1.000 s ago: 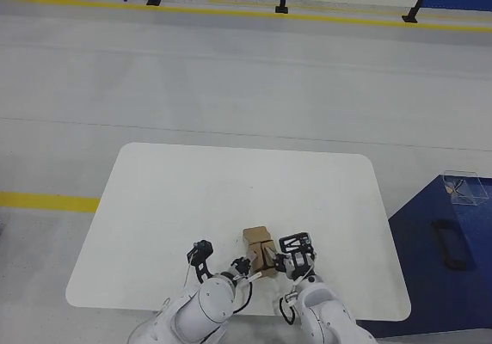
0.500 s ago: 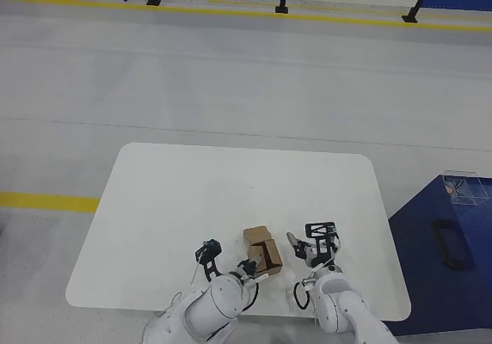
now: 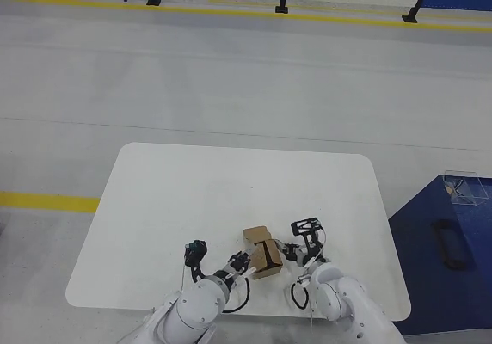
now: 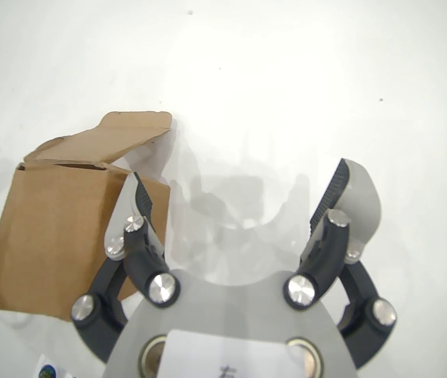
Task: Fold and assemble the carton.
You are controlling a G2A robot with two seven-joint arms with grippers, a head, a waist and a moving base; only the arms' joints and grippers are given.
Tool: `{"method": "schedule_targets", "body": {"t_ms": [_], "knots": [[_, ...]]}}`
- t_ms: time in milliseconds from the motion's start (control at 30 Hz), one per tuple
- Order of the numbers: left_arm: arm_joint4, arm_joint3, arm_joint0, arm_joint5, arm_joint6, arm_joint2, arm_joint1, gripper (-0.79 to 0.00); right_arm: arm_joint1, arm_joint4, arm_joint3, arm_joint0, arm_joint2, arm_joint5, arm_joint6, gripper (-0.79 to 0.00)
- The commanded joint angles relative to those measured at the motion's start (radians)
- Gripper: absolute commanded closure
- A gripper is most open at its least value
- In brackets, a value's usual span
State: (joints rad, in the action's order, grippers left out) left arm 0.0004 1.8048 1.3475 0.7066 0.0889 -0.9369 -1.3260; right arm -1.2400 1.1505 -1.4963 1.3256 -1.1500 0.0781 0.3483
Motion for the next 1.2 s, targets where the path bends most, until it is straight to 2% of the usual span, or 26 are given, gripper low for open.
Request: {"method": "schedule_targets", "body": {"t_ms": [0,400,633,767,867,967,1167], "knots": [[0.002,0.013,0.021,-0.017,0.009,-0.014,0.004,-0.785,-0.005,0.005,0.027,-0.031,0.019,-0.011,0.009,-0.785],[0.017,0.061,0.086,-0.054,0.026,-0.056,0.013,-0.785,-0.055,0.017,0.17,-0.205,0.161,-0.038,0.007,-0.785],[0.0,0.067,0.087,-0.051,0.046,-0.082,0.014,-0.785,-0.068,0.003,0.209,-0.256,0.147,-0.02,-0.052,-0.785],[0.005,0.067,0.088,-0.056,0.037,-0.09,0.013,-0.785,-0.042,0.07,0.14,-0.169,0.066,-0.037,-0.168,-0.785],[-0.016,0.066,0.087,-0.075,0.042,-0.102,0.012,-0.785,-0.014,0.12,0.08,-0.066,-0.016,-0.102,-0.247,-0.785],[-0.041,0.063,0.092,-0.117,0.048,-0.12,0.012,-0.785,0.01,0.133,0.03,0.031,-0.092,-0.198,-0.257,-0.785],[-0.048,0.062,0.093,-0.12,0.043,-0.125,0.011,-0.785,0.043,0.205,-0.045,0.18,-0.167,-0.375,-0.238,-0.785]]}}
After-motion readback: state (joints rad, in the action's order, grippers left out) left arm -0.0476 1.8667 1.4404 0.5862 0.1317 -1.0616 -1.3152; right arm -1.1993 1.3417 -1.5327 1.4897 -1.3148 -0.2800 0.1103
